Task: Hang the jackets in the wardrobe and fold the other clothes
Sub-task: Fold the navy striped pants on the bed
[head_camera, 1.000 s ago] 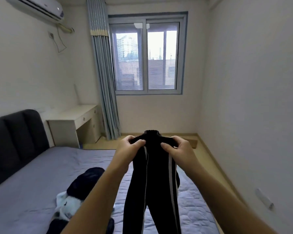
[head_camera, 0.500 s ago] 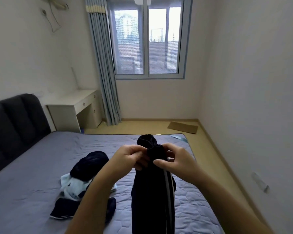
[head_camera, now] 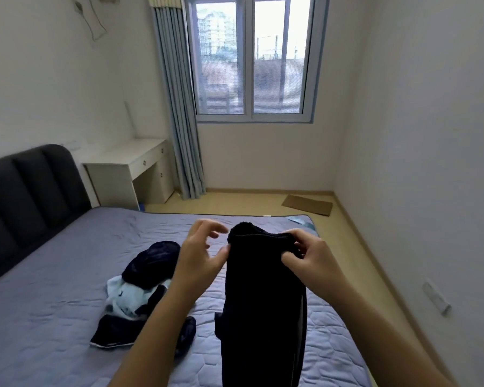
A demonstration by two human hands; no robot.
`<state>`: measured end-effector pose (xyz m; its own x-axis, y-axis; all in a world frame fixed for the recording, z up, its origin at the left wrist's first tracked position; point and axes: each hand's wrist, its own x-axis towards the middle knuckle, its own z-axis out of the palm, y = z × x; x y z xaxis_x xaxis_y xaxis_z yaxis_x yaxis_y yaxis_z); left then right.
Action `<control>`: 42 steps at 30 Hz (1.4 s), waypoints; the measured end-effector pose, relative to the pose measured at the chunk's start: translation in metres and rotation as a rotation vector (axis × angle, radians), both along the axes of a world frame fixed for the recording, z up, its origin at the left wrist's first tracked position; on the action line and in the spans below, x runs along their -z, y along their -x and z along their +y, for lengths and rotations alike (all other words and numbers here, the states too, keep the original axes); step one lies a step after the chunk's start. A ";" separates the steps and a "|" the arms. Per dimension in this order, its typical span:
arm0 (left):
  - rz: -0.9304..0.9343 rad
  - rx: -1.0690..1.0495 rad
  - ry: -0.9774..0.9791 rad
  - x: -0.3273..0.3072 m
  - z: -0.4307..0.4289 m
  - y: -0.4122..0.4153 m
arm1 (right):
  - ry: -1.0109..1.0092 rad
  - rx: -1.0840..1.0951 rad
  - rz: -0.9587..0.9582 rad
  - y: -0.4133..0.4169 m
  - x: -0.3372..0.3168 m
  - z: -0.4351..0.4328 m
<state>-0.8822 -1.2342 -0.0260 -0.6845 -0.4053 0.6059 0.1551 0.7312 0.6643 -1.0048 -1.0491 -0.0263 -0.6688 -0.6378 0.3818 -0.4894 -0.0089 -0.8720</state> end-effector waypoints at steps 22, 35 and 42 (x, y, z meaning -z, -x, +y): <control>-0.127 0.232 1.178 -0.077 -0.017 0.012 | 0.105 -0.244 0.007 0.028 -0.041 0.018; -0.304 0.373 1.259 -0.125 -0.026 0.011 | -0.280 -0.380 0.798 0.047 -0.087 0.013; -0.316 0.334 1.241 -0.133 -0.032 0.010 | -0.335 -0.499 0.793 0.047 -0.087 0.004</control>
<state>-0.8927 -1.2658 0.1075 -0.8216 0.5139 0.2468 0.4088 0.8328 -0.3732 -1.0522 -1.0449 0.0606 0.0759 -0.9333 0.3510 -0.9391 -0.1852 -0.2893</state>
